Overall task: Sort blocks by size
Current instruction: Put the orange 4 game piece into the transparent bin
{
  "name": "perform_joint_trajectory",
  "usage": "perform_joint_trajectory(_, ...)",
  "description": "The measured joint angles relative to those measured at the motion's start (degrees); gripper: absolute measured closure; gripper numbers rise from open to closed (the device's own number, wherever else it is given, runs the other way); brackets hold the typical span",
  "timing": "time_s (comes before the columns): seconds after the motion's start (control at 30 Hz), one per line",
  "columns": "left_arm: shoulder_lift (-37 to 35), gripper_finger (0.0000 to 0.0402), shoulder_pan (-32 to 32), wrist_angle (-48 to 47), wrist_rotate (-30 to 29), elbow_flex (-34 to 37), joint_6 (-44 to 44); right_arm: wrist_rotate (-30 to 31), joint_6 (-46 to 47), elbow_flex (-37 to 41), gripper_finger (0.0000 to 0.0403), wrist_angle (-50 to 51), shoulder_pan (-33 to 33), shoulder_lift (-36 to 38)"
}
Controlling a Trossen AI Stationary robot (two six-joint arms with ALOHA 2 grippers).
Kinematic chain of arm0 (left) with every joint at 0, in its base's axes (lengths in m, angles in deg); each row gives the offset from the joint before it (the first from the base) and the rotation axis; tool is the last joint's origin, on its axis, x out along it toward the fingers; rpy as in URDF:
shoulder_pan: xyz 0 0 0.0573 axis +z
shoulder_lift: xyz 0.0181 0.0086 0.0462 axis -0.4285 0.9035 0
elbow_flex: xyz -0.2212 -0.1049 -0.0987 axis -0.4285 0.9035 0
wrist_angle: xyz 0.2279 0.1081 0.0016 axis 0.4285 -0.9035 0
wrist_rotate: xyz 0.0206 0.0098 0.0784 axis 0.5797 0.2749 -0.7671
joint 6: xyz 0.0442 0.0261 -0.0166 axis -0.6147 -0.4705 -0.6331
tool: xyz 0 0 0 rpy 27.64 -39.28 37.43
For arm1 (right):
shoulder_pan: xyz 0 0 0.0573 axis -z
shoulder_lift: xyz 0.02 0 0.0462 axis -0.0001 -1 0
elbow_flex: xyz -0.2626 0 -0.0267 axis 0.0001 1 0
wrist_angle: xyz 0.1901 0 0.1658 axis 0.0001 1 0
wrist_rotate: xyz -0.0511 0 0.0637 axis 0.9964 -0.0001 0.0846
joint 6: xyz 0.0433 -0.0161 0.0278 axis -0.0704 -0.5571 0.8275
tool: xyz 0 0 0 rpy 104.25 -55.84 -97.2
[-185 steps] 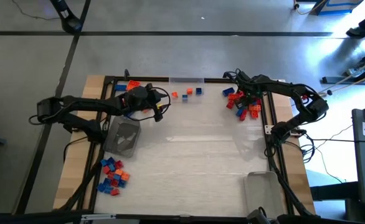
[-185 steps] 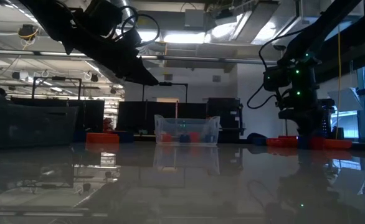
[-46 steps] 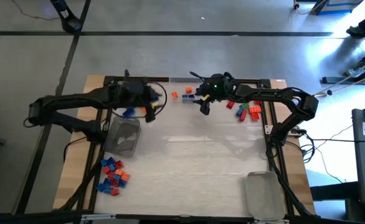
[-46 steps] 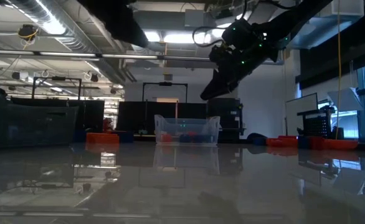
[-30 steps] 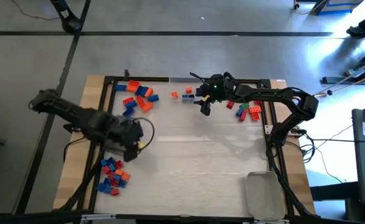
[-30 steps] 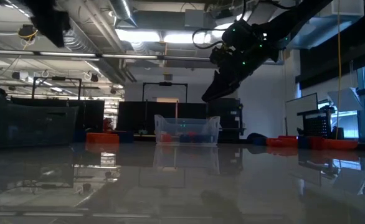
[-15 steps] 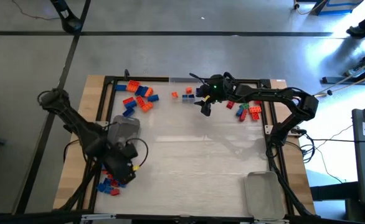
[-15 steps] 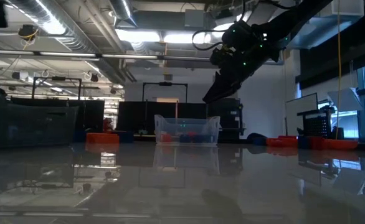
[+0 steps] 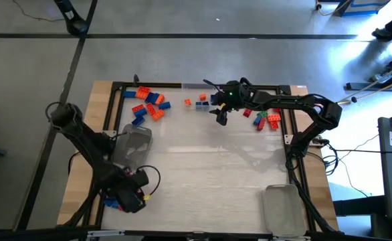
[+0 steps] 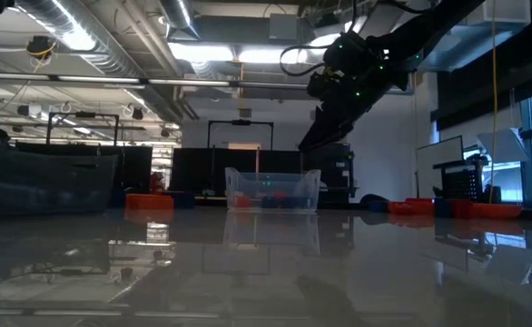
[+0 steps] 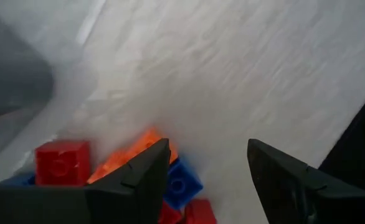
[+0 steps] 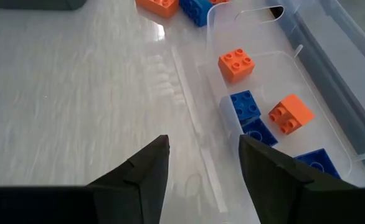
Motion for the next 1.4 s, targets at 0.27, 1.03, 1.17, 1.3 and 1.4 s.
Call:
perform_joint_trajectory(0.27, 3.0, 0.0245, -1.9, -2.7, 1.9, 0.0, 0.3, 0.0, 0.4, 0.0, 0.0210, 0.9, 0.0, 0.0)
perform_joint_trajectory(1.03, 11.0, 0.0329, -2.3, -7.4, 1.2, 0.0, -10.7, 0.0, 6.0, 0.0, 0.0210, 1.4, 0.0, 0.0)
perform_joint_trajectory(1.17, 11.0, 0.0330, -1.4, -7.3, -2.1, 0.0, -12.4, 0.0, 6.0, 0.0, 0.0210, 1.4, 0.0, 0.0)
perform_joint_trajectory(1.3, 11.0, 0.0330, 0.1, -7.2, -2.4, 0.0, -14.5, 0.0, 6.0, 0.0, 0.0210, 1.5, 0.0, 0.0)
perform_joint_trajectory(1.4, 11.0, 0.0330, 1.6, -7.1, -2.4, 0.0, -17.3, 0.0, 6.2, 0.0, 0.0210, 2.5, 0.0, 0.0)
